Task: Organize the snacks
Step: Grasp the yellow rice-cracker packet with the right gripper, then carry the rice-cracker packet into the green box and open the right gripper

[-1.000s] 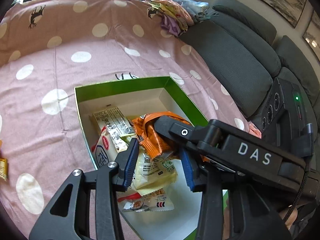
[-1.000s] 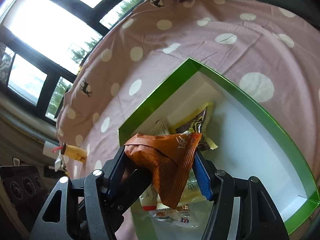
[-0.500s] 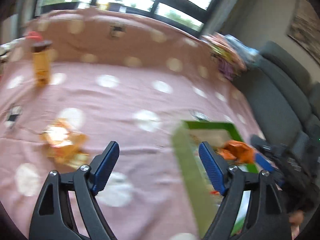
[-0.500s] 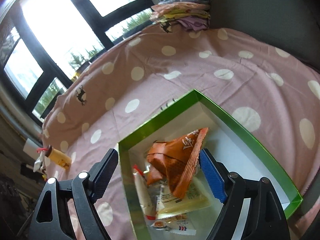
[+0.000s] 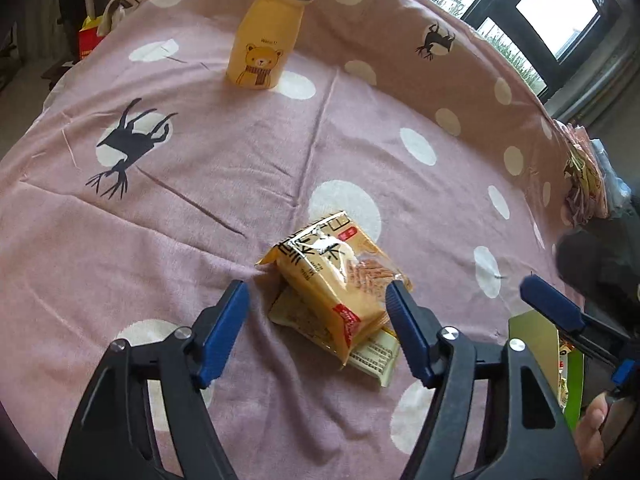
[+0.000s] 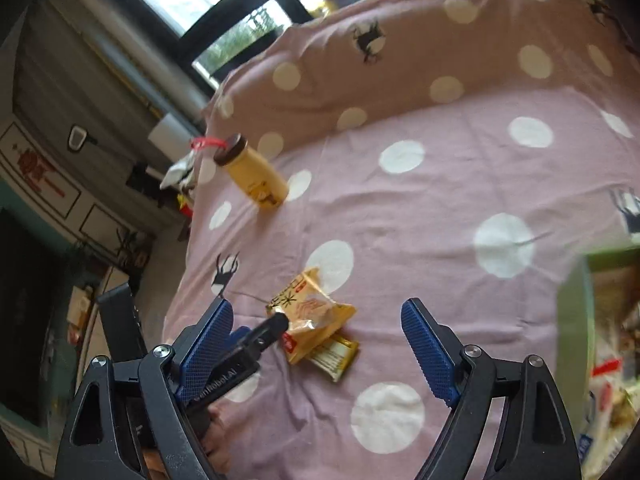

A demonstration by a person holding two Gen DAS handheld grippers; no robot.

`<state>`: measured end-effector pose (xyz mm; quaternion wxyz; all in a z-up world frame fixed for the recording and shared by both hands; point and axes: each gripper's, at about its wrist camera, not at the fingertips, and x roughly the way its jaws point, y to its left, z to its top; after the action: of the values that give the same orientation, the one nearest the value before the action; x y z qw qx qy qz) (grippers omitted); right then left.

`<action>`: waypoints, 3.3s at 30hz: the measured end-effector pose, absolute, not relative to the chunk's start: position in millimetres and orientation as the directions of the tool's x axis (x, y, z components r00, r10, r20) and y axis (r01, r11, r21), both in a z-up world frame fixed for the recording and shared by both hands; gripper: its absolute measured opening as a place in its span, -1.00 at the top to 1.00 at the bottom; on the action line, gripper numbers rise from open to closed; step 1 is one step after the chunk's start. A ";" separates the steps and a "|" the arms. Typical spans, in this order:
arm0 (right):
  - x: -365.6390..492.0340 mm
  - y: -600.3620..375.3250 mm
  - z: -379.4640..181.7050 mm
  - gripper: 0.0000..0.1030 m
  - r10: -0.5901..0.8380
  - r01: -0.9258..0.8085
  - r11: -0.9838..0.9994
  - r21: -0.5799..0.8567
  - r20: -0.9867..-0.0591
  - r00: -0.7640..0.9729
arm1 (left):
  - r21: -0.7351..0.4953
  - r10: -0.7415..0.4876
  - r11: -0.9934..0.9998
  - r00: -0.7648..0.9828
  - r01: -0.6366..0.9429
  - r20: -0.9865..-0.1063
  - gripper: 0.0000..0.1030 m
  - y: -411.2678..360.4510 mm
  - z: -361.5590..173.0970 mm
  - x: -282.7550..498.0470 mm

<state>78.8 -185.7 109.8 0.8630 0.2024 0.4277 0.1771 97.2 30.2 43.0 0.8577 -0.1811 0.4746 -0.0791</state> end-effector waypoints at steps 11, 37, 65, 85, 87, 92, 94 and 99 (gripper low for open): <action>154.2 -131.0 33.0 -0.28 0.513 -0.145 0.855 0.498 -0.768 0.383 | -0.499 -0.424 0.867 0.507 -0.013 -0.750 0.39 31.1 32.0 107.8; -6.6 -224.8 114.3 -0.01 0.304 0.040 0.874 0.485 -0.609 0.733 | -0.401 -0.665 0.739 0.492 0.542 -0.562 0.47 -84.2 117.9 -4.2; -76.4 -383.9 93.7 -0.01 0.059 0.412 0.712 0.568 -0.633 0.772 | -0.397 -0.750 0.556 0.234 0.731 -0.619 0.50 -249.2 98.6 -6.4; -82.4 -425.6 63.5 -0.01 0.058 0.524 0.627 0.576 -0.706 0.706 | -0.415 -0.688 0.565 0.130 0.714 -0.713 0.51 -291.5 76.4 -4.9; -81.3 -426.9 61.6 -0.02 0.058 0.531 0.625 0.572 -0.713 0.699 | -0.422 -0.686 0.568 0.123 0.707 -0.717 0.51 -291.3 74.5 -5.2; -80.7 -426.4 60.6 -0.02 0.037 0.556 0.626 0.547 -0.733 0.679 | -0.431 -0.685 0.576 0.122 0.695 -0.718 0.50 -288.7 74.2 -6.0; -81.1 -424.9 61.8 -0.02 0.032 0.558 0.629 0.541 -0.735 0.677 | -0.449 -0.698 0.568 0.115 0.690 -0.706 0.47 -283.7 77.5 -5.5; -82.9 -419.5 69.2 -0.05 0.000 0.557 0.649 0.518 -0.732 0.681 | -0.419 -0.706 0.600 0.205 0.681 -0.678 0.40 -248.3 95.2 -9.2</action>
<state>-82.9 -419.5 69.2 0.8325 0.3842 0.3624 -0.1675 -9.2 -248.3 95.2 0.7760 -0.0140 0.4449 -0.4469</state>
